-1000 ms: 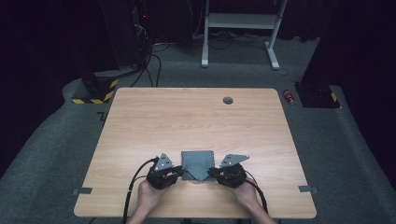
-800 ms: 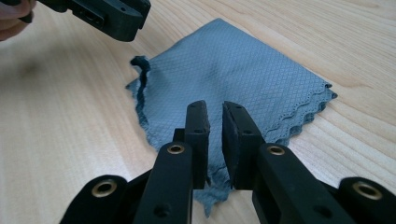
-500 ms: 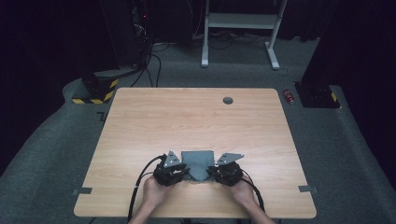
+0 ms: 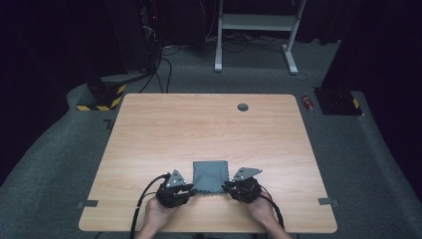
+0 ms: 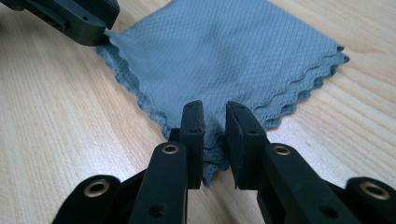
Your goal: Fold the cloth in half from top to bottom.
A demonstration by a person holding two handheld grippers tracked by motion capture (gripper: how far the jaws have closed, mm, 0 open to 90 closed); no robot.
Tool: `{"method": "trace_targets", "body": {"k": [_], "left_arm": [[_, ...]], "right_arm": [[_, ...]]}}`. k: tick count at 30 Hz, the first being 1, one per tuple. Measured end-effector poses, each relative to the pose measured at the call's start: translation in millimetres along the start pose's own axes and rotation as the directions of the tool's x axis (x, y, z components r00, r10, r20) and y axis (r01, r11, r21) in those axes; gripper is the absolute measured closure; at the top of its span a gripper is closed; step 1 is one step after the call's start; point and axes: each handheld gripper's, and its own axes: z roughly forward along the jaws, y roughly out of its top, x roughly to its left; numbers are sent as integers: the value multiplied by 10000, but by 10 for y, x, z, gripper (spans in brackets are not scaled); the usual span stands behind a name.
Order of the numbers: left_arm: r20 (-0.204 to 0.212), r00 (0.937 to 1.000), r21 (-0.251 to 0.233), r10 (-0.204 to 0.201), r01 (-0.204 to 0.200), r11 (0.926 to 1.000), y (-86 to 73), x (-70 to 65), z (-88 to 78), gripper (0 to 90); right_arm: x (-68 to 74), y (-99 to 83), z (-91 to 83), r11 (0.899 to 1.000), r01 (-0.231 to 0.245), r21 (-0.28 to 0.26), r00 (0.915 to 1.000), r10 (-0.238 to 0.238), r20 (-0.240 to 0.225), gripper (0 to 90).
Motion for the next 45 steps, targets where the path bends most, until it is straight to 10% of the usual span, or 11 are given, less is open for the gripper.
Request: {"method": "trace_targets", "body": {"k": [6,14,26,34,45], "left_arm": [[20,9993,-742,-363,364,9966,123,44,-57,625],[-1221,9925,430,-69,122,9990,203,-3,219,579],[-1424,9898,808,-29,146,9966,-29,-9,107,512],[-982,9943,-247,-412,390,9989,90,99,-36,509],[-1732,9848,25,-124,130,9999,499,244,471,514]], "right_arm": [[-2,50,-13,9998,-77,-179,10000,77,49,772],[-2,71,100,10000,-72,65,9998,71,211,771],[77,24,65,9978,606,279,9956,-624,705,711],[-24,57,19,10000,0,-1,9996,0,300,785],[-378,430,273,9924,-1138,-477,9866,1185,1121,823]]}}
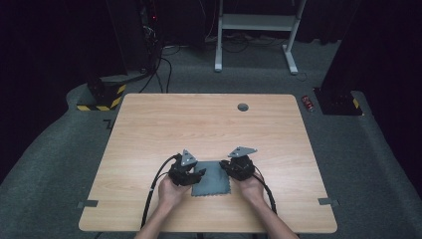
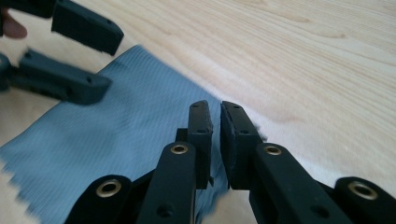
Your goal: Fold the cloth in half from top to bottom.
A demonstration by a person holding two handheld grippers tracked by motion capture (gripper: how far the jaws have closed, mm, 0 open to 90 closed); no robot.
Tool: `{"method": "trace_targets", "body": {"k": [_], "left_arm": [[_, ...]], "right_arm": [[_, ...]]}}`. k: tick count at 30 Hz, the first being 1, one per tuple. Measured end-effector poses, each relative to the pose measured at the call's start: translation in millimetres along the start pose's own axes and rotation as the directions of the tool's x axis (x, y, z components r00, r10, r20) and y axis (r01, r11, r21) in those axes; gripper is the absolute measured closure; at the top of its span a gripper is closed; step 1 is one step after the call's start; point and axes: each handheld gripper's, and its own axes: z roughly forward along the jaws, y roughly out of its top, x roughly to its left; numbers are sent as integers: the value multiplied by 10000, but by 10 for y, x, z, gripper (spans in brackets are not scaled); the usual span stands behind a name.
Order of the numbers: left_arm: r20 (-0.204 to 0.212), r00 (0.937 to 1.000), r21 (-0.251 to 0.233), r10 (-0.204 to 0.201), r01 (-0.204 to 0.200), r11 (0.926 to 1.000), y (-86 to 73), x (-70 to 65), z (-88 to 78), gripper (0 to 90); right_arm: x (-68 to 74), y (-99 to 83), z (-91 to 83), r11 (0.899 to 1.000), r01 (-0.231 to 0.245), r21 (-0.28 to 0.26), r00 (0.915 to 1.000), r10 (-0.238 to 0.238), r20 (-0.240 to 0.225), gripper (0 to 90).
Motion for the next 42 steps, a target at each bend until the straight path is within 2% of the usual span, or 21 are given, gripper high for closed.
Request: {"method": "trace_targets", "body": {"k": [5,6,7,11,13,14,15,18,21,23,25,27,31,32,33,35,36,40,42], "left_arm": [[-489,9988,635,62,-31,9980,-47,106,109,516],[-418,9991,618,-97,123,9980,-67,140,114,516],[-412,9989,606,-243,268,9978,-77,174,104,510],[-521,9980,590,-365,395,9975,-77,237,59,510],[-336,9973,419,-649,663,9969,-62,275,47,509],[-226,9954,330,-927,934,9951,-50,290,47,509],[-219,9937,233,-1103,1108,9936,-29,311,50,507],[-378,9910,114,-1281,1286,9916,-2,353,80,511],[-470,9886,618,-1428,1456,9874,-10,395,158,520],[-439,9917,657,-1211,1238,9901,-5,383,183,551],[-245,9960,831,-860,878,9927,30,360,196,632],[-3,9964,946,-852,849,9919,64,346,214,726],[187,9964,1132,-826,800,9903,111,378,233,856],[181,9960,1141,-870,843,9899,127,379,242,865],[142,9969,1109,-779,758,9909,146,392,251,869],[165,9956,944,-918,898,9915,175,417,273,871],[167,9946,882,-1020,1001,9911,196,425,302,872],[-141,9966,724,-810,818,9940,261,437,388,873],[-208,9954,657,-933,945,9934,259,452,433,874]], "right_arm": [[-75,21,190,9984,-93,554,9999,90,71,826],[-109,17,195,9987,-166,486,9999,165,32,824],[-131,21,188,9986,-225,479,9996,216,191,819],[-210,-3,134,9977,-430,530,9978,403,524,777],[-224,-3,110,9979,-461,452,9975,436,556,758],[-229,1,103,9978,-534,390,9973,514,516,744],[-236,5,103,9979,-551,330,9974,534,490,722],[-240,35,137,9976,-548,429,9978,531,391,693],[-234,77,196,9969,-495,606,9983,475,342,691],[-231,86,235,9969,-283,730,9992,260,320,746],[-230,89,244,9972,-58,751,9999,50,107,821],[-207,95,237,9966,149,807,9997,-163,164,878],[-187,139,228,9935,395,1071,9986,-431,313,893],[-196,155,223,9936,532,997,9977,-571,359,893],[-206,177,214,9941,526,950,9975,-568,419,893],[-231,217,195,9958,449,799,9968,-500,624,894],[-248,225,196,9959,399,810,9970,-451,636,894],[-313,244,243,9945,381,974,9942,-475,964,894],[-343,255,269,9950,270,960,9930,-378,1118,894]]}}
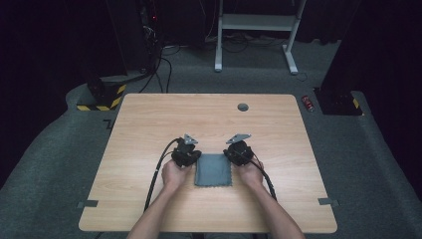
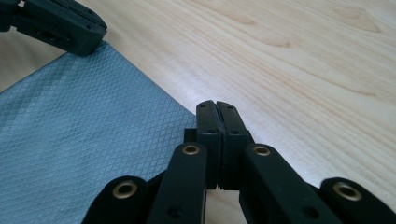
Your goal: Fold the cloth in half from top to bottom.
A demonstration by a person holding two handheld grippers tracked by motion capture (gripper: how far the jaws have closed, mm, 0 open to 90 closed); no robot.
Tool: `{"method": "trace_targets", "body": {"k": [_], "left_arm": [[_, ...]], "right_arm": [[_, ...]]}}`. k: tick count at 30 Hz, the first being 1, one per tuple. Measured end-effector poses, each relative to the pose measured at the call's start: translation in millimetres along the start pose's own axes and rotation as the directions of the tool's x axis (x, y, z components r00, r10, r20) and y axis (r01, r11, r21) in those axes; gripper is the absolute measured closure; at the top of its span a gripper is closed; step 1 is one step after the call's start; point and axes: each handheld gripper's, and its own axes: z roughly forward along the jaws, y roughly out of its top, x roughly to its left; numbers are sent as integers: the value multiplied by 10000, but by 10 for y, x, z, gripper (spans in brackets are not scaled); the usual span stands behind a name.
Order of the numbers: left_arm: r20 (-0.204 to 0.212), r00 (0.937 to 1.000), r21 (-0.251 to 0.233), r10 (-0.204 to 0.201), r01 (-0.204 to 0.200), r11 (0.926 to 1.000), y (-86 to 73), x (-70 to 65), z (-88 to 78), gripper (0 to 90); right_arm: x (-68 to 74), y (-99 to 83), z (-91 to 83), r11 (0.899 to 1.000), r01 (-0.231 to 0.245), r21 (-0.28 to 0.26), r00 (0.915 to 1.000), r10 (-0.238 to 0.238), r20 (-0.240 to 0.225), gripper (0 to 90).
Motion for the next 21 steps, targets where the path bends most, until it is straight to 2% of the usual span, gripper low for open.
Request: {"method": "trace_targets", "body": {"k": [4,5,7,9,10,14,17,19,21], "left_arm": [[-84,9998,-212,-189,187,9996,-6,29,38,862],[-163,9996,-193,-229,226,9996,-6,23,30,826],[-35,9994,-93,-338,338,9994,-16,10,-22,662],[-100,9993,-302,-347,344,9990,-62,-18,-119,569],[-107,9994,-377,-325,321,9988,-95,-34,-166,550],[-541,9985,-138,116,-123,9998,-238,-124,-251,499],[-801,9963,-42,308,-312,9995,-292,-162,-243,480],[-926,9945,-82,493,-503,9987,-304,-173,-241,475],[-948,9941,-52,521,-528,9986,-306,-169,-243,462]], "right_arm": [[-20,-1,71,9999,-101,69,9997,100,227,890],[-24,-10,81,9999,-137,48,9997,136,227,884],[-32,-14,65,9993,-378,10,9991,377,193,815],[-43,-39,-6,9976,-658,-203,9978,659,50,776],[-37,-51,-36,9972,-701,-252,9975,700,-30,768],[56,-149,-142,9996,-100,-273,9998,96,-144,732],[129,-213,-146,9993,381,-40,9993,-380,59,708],[150,-232,-133,9988,497,-18,9986,-497,199,699],[136,-231,-131,9992,387,-27,9991,-387,155,683]]}}
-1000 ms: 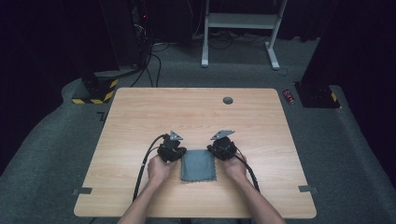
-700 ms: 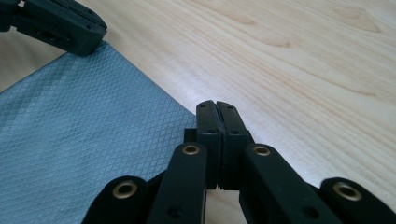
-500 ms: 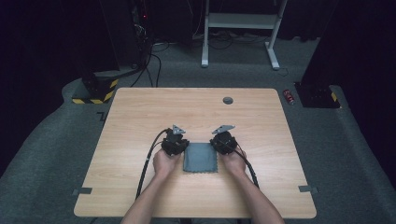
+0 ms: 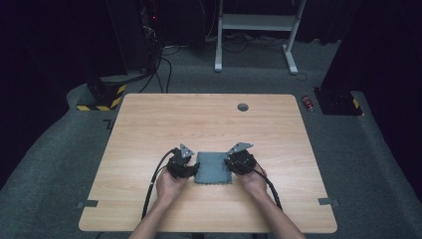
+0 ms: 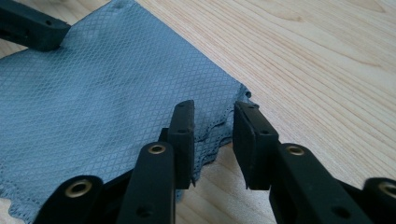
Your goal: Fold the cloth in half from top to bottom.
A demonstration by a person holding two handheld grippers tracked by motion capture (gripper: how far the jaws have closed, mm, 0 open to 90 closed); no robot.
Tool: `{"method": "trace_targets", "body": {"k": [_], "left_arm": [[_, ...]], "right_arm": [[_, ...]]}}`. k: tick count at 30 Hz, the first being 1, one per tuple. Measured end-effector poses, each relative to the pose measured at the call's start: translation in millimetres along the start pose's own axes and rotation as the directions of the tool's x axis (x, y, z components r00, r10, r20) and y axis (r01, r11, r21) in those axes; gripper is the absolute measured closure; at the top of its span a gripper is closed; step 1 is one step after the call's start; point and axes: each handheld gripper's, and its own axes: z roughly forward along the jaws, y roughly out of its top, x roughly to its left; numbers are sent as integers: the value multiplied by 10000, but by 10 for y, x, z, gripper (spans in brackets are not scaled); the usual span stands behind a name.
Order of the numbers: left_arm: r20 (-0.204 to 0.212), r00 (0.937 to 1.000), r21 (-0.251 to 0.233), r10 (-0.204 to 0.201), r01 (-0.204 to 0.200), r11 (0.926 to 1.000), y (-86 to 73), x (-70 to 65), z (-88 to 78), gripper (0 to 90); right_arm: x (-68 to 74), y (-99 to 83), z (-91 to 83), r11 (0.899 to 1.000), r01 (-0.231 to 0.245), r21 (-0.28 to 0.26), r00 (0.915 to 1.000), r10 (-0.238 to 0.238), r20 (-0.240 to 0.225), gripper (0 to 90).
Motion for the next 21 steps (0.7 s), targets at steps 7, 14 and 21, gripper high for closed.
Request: {"method": "trace_targets", "body": {"k": [7,14,21], "left_arm": [[563,9959,-185,-710,721,9972,-49,86,-104,424],[1004,9878,-642,-1192,1260,9900,-155,153,-248,403],[1058,9844,-981,-1404,1508,9837,-237,194,-376,403]], "right_arm": [[-41,-52,-119,9986,-440,-301,9990,436,-135,662],[-74,-140,-272,9949,-750,-676,9971,738,-194,649],[-113,-219,-392,9892,-1117,-949,9936,1095,-285,641]]}}
